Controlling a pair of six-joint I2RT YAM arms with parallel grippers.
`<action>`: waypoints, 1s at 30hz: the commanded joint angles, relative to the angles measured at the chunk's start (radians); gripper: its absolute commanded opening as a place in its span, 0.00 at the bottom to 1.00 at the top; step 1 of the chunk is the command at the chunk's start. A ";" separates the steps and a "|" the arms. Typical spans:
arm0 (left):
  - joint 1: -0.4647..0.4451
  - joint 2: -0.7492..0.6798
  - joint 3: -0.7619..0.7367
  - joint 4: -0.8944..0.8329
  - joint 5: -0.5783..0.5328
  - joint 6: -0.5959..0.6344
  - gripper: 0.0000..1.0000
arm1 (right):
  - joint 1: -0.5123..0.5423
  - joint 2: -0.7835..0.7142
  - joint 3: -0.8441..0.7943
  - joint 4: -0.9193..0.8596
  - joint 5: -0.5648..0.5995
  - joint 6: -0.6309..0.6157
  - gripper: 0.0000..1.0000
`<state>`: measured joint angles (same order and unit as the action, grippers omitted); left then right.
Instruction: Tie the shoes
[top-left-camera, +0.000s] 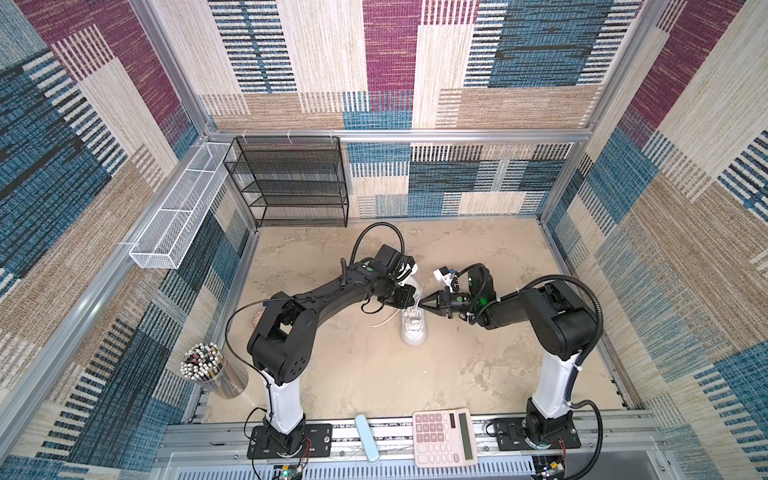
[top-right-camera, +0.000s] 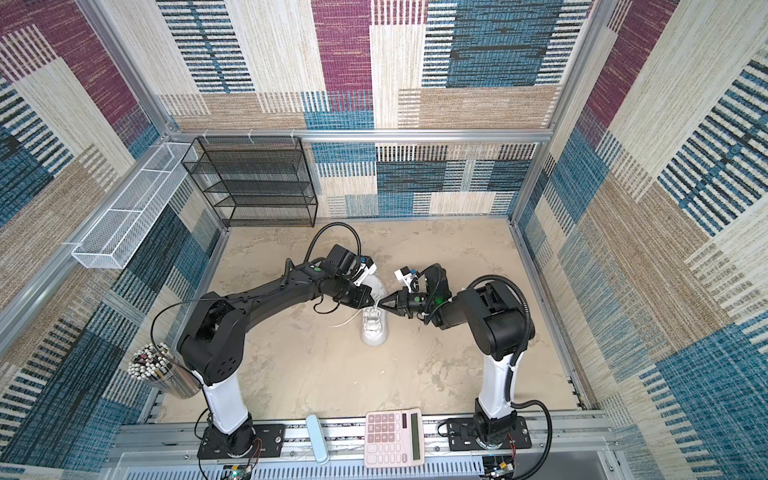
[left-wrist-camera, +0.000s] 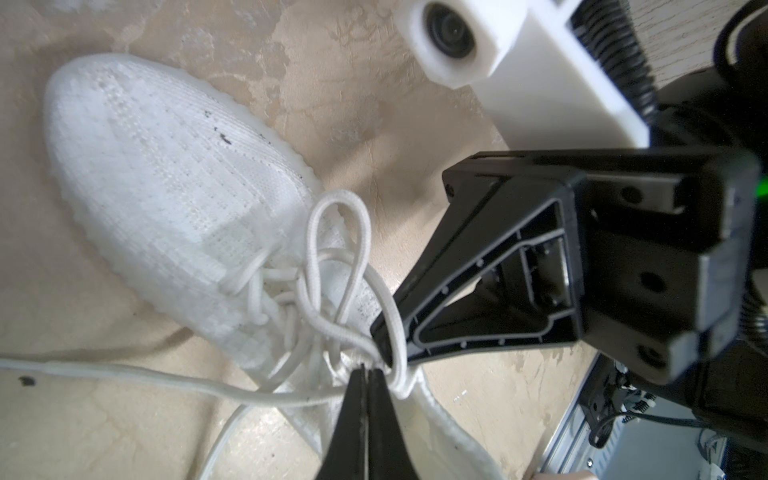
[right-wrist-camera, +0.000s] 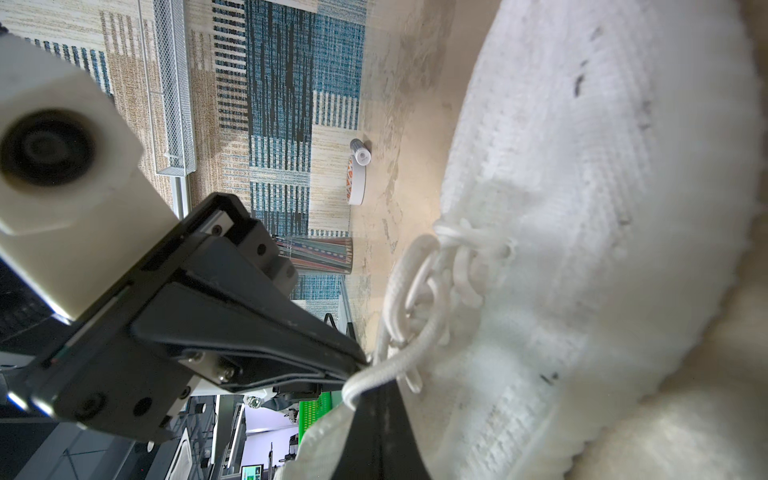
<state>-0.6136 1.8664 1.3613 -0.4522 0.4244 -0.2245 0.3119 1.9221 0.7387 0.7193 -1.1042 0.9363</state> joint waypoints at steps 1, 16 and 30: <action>0.002 -0.004 -0.002 0.028 0.022 -0.013 0.00 | -0.001 -0.002 0.007 0.028 -0.004 0.007 0.08; 0.002 -0.004 -0.016 0.054 0.043 -0.026 0.00 | -0.001 0.021 0.008 0.106 -0.028 0.065 0.18; 0.003 -0.017 -0.032 0.056 0.028 -0.027 0.00 | -0.001 0.021 0.005 0.083 -0.019 0.049 0.00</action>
<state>-0.6106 1.8626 1.3312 -0.4072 0.4507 -0.2363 0.3119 1.9499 0.7448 0.7956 -1.1252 0.9894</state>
